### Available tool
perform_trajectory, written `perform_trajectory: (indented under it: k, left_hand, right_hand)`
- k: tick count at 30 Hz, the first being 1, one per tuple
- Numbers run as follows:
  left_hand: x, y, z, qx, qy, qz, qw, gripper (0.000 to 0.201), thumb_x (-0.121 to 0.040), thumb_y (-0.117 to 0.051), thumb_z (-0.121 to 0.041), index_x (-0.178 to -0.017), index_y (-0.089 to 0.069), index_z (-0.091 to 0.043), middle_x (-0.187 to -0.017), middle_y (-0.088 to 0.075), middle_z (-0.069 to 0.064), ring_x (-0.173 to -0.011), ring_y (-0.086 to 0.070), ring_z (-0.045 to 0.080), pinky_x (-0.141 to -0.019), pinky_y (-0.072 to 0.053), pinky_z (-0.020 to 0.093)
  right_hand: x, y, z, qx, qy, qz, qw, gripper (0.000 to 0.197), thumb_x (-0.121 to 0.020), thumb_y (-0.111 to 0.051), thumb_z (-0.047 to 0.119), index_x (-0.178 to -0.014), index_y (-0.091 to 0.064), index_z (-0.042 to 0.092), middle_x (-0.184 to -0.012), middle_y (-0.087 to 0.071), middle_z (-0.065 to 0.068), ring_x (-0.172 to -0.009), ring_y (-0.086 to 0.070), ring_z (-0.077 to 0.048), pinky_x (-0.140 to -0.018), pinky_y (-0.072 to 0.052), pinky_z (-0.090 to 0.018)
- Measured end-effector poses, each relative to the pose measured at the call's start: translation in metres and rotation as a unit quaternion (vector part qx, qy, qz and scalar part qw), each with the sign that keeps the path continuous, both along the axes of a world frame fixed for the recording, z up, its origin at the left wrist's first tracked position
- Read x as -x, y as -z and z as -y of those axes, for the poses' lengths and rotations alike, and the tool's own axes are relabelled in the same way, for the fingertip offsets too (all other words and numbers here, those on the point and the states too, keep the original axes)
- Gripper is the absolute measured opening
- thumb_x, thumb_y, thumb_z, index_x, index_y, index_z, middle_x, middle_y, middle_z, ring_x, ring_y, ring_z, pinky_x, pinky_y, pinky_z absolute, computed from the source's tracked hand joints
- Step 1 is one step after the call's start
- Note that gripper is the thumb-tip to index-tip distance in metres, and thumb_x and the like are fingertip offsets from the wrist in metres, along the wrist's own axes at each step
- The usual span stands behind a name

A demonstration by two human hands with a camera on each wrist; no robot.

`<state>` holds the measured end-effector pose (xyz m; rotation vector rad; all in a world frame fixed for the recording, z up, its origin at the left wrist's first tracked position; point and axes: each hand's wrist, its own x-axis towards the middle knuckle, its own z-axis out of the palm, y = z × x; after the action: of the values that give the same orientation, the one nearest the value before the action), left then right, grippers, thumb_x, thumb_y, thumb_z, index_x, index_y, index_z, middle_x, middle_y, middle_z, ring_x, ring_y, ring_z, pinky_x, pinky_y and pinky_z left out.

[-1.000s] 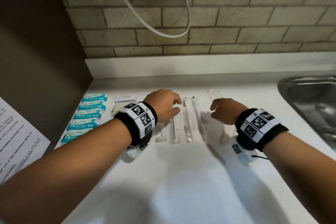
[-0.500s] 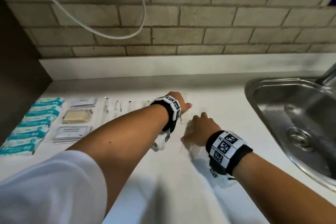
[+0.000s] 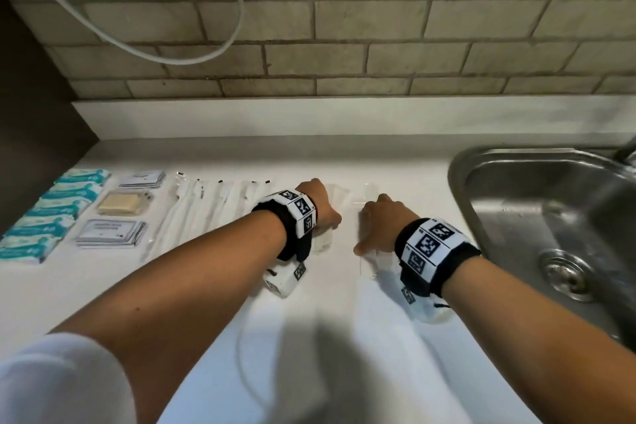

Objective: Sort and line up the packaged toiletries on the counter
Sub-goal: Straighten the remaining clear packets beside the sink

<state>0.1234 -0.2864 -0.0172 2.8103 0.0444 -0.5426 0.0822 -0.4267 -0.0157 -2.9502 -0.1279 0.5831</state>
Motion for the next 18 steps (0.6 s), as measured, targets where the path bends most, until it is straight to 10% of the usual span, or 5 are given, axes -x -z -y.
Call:
perform_trajectory:
  k: [4, 9, 13, 18]
  left_hand:
    - [0.019, 0.005, 0.009, 0.024, -0.023, 0.009, 0.999, 0.043, -0.066, -0.078, -0.037, -0.087, -0.053, -0.010, -0.065, -0.058, 0.002, -0.056, -0.056, 0.017, -0.046, -0.038, 0.023]
    - [0.033, 0.003, 0.014, 0.050, -0.039, 0.015, 0.998, 0.030, -0.070, -0.075, -0.026, -0.065, -0.049, -0.012, -0.059, -0.056, 0.003, -0.054, -0.054, 0.020, -0.042, -0.034, 0.023]
    - [0.033, -0.010, -0.001, 0.077, -0.059, 0.068, 0.993, 0.020, -0.078, -0.069, -0.019, -0.091, -0.063, -0.006, -0.087, -0.067, 0.011, -0.083, -0.066, 0.028, -0.068, -0.052, 0.033]
    - [0.032, -0.020, -0.031, 0.044, -0.056, 0.149, 0.986, 0.017, -0.078, -0.069, -0.017, -0.093, -0.063, -0.017, -0.097, -0.064, 0.003, -0.093, -0.063, 0.024, -0.072, -0.046, 0.025]
  right_hand:
    - [-0.001, -0.002, 0.012, 0.010, -0.014, 0.001, 1.000, 0.069, -0.066, -0.077, 0.043, -0.126, -0.056, 0.016, -0.122, -0.048, -0.007, -0.113, -0.054, -0.030, -0.093, -0.052, -0.043]
    - [0.005, 0.000, 0.021, 0.025, -0.039, 0.018, 0.999, 0.057, -0.069, -0.073, 0.045, -0.118, -0.059, 0.020, -0.117, -0.052, -0.005, -0.112, -0.054, -0.028, -0.090, -0.051, -0.041]
    - [0.012, 0.001, 0.012, 0.006, -0.086, 0.071, 0.994, 0.056, -0.083, -0.062, 0.046, -0.132, -0.050, 0.021, -0.129, -0.051, -0.003, -0.121, -0.046, -0.027, -0.096, -0.043, -0.039]
    - [0.023, 0.005, -0.019, 0.004, -0.151, 0.081, 0.985, 0.039, -0.092, -0.049, 0.037, -0.125, -0.057, 0.018, -0.125, -0.056, -0.005, -0.118, -0.048, -0.027, -0.092, -0.041, -0.036]
